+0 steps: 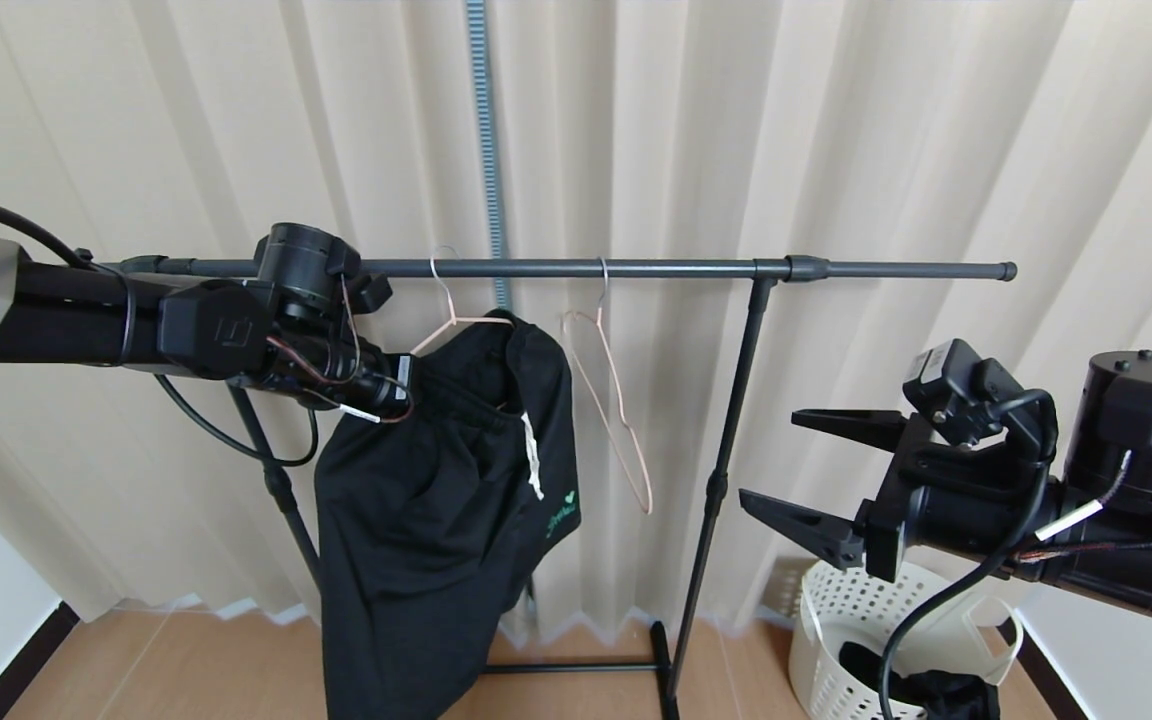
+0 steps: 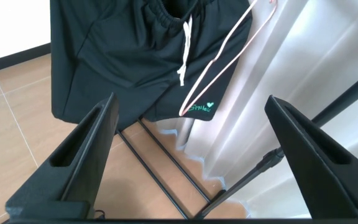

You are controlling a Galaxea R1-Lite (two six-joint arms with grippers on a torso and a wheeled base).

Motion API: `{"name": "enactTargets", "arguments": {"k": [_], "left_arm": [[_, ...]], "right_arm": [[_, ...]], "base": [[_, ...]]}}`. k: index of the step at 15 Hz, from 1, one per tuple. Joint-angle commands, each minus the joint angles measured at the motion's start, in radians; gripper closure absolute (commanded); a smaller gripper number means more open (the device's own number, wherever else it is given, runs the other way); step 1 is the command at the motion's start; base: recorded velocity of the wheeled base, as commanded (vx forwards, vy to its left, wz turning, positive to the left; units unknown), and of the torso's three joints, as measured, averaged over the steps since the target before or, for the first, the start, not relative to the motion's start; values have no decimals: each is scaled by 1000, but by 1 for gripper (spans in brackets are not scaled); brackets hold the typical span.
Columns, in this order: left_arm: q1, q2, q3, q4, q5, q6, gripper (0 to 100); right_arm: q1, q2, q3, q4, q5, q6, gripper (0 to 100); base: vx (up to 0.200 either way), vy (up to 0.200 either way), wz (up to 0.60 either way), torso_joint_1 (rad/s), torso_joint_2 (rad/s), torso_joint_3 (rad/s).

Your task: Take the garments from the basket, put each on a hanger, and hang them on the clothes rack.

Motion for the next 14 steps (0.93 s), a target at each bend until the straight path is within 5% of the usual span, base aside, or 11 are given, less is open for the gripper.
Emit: {"name": "enactTargets", "arguments": {"k": [1,14], "left_arm": [[-3,8,0,0,0,0,100],[-14,12,10,-1,3,1,100]], "right_arm": [[1,2,-2,0,1,0,0],[-3,2,-1,0,1,0,0]], "base": [[0,0,0,0,0,0],[0,0,0,0,0,0]]}}
